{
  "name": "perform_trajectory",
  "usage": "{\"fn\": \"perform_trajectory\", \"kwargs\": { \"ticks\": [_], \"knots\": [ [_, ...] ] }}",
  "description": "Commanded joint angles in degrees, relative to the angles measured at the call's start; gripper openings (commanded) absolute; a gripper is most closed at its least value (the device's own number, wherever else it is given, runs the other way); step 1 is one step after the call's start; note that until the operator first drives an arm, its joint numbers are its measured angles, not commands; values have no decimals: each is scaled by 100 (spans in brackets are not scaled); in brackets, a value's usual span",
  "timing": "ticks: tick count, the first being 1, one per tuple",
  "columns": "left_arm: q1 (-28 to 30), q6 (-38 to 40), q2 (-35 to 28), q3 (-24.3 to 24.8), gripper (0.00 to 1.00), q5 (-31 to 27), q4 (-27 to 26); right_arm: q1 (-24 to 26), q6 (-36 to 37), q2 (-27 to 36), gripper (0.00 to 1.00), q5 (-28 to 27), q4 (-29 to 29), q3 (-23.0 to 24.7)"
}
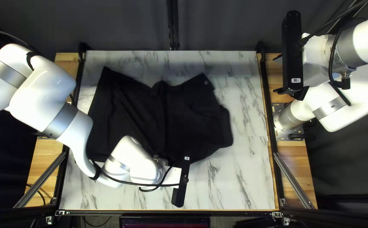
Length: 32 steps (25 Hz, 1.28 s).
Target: Fold t-shirt
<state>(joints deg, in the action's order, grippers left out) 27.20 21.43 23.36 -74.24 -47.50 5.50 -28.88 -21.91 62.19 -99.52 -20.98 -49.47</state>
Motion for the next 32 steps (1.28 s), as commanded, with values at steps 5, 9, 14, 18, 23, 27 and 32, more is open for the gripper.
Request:
{"fn": "perform_trajectory", "kwargs": {
  "ticks": [5,9,14,18,23,27,32],
  "knots": [
    [-297,-221,-631,598,100,101,-40,0,0,0,100,0,0,0],
    [-782,-632,-1071,1002,100,129,-47,0,0,0,100,0,0,0],
    [-1911,-1826,-1212,1079,100,100,-84,0,0,0,100,0,0,0],
    [-2676,-2691,-951,819,100,72,-14,0,0,0,100,0,0,0],
    [-3275,-3106,-578,679,100,381,365,0,0,0,100,0,0,0],
    [-3507,-2866,-265,600,100,617,861,0,0,0,100,0,0,0],
    [-3755,-2384,16,556,100,674,1541,0,0,0,100,0,0,0]
  ]
}}
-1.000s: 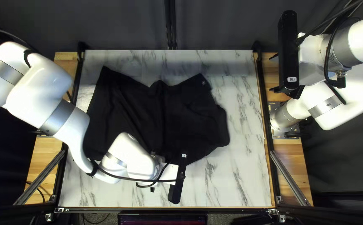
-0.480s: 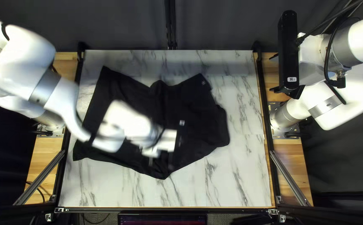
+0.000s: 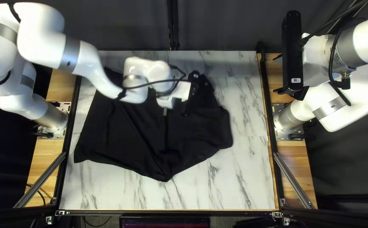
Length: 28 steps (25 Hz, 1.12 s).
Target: Fold t-shirt
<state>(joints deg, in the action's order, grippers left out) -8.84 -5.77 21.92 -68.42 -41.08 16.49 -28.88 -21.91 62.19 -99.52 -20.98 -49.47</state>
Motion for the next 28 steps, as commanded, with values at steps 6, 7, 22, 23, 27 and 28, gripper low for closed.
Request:
{"fn": "perform_trajectory", "kwargs": {
  "ticks": [6,7,22,23,27,28],
  "knots": [
    [-216,728,417,-167,100,-140,890,0,0,0,100,0,0,0],
    [-228,736,430,-176,100,-150,905,0,0,0,100,0,0,0],
    [-250,723,573,-620,0,-584,989,0,0,0,100,0,0,0],
    [-247,723,577,-653,0,-611,992,0,0,0,100,0,0,0],
    [-250,688,573,-764,0,-702,984,0,0,0,100,0,0,0],
    [-261,661,573,-806,0,-722,973,0,0,0,100,0,0,0]
  ]
}}
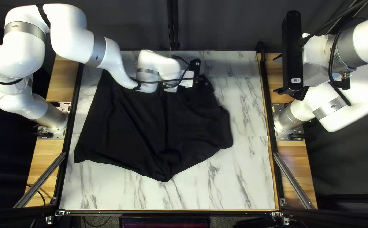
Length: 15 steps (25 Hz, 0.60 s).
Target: Fold t-shirt
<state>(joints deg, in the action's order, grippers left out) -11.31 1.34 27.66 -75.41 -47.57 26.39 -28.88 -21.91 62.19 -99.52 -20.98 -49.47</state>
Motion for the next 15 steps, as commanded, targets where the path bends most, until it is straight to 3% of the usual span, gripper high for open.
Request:
{"fn": "perform_trajectory", "kwargs": {
  "ticks": [1,15],
  "knots": [
    [-24,-75,3,-154,0,-97,-27,0,0,0,100,0,0,0],
    [-298,-484,-169,-317,0,-26,-67,0,0,0,100,0,0,0]
  ]
}}
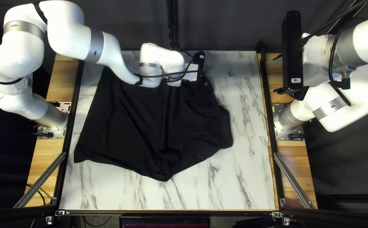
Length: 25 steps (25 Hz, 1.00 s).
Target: Fold t-shirt
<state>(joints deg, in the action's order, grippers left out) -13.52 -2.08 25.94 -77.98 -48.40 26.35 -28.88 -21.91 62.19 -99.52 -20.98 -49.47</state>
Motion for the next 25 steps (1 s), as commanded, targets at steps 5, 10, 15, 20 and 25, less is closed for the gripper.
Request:
{"fn": "perform_trajectory", "kwargs": {
  "ticks": [5,10,15,20,25],
  "knots": [
    [-64,-424,323,-571,0,30,-285,0,0,0,100,0,0,0],
    [-142,-633,591,-877,0,68,-394,0,0,0,100,0,0,0],
    [-255,-664,458,-666,2,150,-406,0,0,0,100,0,0,0],
    [-186,-603,-35,-207,100,135,-469,0,0,0,100,0,0,0],
    [-155,-536,-948,670,100,213,-503,0,0,0,100,0,0,0]
  ]
}}
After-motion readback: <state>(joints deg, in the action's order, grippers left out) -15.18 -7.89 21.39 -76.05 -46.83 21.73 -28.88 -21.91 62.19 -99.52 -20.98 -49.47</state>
